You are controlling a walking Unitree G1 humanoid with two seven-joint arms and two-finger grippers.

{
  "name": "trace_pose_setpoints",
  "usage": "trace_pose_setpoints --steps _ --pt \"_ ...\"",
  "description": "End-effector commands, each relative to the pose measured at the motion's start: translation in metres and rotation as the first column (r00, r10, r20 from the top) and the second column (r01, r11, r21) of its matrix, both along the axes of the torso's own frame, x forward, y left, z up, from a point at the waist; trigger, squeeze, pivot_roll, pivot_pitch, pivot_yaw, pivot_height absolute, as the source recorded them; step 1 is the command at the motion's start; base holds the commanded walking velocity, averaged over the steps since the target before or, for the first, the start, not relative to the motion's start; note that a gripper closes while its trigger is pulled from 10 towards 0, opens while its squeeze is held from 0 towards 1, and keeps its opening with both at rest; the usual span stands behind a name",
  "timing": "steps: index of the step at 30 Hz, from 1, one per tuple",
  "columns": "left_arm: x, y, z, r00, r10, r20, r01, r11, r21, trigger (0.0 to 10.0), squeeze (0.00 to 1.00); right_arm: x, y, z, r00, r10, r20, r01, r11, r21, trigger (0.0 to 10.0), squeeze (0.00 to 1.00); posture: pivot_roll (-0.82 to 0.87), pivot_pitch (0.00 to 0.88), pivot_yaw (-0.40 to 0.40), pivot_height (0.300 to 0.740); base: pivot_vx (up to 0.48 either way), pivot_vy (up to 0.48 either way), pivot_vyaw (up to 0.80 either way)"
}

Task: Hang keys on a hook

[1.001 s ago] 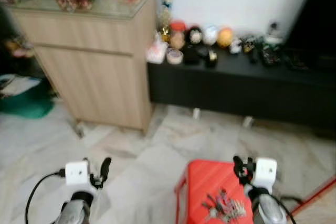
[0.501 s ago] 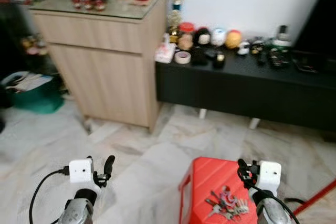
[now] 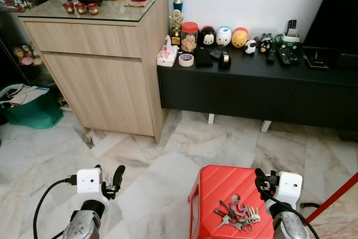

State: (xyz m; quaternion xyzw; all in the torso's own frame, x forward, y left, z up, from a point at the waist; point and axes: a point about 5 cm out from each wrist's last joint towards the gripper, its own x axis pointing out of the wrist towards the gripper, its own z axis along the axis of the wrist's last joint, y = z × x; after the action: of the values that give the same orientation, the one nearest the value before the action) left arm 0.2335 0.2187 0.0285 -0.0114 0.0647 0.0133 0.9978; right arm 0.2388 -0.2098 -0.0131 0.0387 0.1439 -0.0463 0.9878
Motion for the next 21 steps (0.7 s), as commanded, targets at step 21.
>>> trace_pose_setpoints --steps 21 --pt "-0.0032 0.0116 -0.0008 0.999 0.026 -0.020 -0.025 0.999 0.039 10.0 0.00 -0.0027 -0.0053 -0.0005 1.000 0.018 -0.016 -0.018 0.999 -0.026 10.0 0.00 0.03 0.000 -0.026 0.668 0.000 0.000 0.00"
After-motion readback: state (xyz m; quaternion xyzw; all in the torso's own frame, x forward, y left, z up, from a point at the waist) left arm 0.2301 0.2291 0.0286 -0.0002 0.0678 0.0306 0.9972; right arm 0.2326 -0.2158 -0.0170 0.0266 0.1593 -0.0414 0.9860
